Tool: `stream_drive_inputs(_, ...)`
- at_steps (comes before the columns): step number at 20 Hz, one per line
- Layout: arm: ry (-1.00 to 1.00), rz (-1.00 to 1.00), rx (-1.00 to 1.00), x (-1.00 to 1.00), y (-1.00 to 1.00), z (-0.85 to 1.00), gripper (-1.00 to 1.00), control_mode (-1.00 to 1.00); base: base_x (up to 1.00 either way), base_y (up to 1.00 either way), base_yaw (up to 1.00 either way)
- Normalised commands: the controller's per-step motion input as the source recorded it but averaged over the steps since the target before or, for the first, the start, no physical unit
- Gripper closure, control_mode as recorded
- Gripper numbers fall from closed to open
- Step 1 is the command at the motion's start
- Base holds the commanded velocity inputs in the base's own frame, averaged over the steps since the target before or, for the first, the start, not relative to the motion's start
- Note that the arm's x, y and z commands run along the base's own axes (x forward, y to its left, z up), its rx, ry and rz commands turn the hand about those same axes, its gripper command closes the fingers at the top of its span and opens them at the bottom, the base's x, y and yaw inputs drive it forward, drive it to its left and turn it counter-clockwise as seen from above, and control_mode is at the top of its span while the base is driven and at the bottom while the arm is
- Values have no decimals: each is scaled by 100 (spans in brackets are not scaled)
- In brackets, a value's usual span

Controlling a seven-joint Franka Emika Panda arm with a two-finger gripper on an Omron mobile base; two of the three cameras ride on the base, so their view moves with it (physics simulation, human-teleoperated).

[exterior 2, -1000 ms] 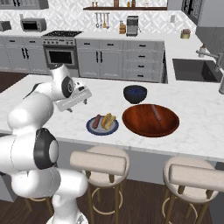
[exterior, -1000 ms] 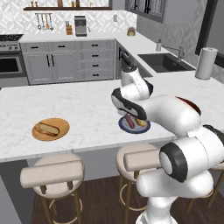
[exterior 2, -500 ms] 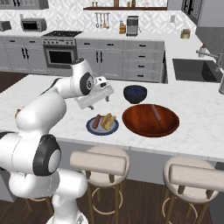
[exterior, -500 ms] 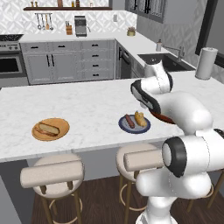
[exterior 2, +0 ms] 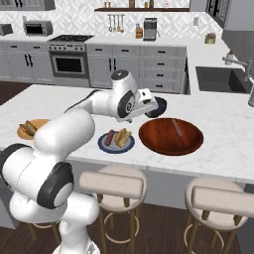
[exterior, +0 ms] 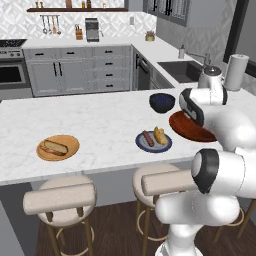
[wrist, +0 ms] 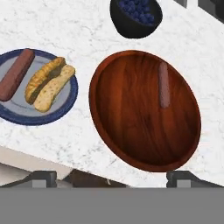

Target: Place one bun and one sausage from the bowl on each plate.

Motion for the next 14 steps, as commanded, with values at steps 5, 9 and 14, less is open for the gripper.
stream_drive_inputs(5,-32,-6,0,23,-39,0,-100,-100,0,0,0)
stream_drive_inputs(9,0,-11,4,41,-44,0,-100,-100,0,0,0)
stream_drive_inputs(14,12,-13,21,56,-75,-3,-100,-100,0,0,0)
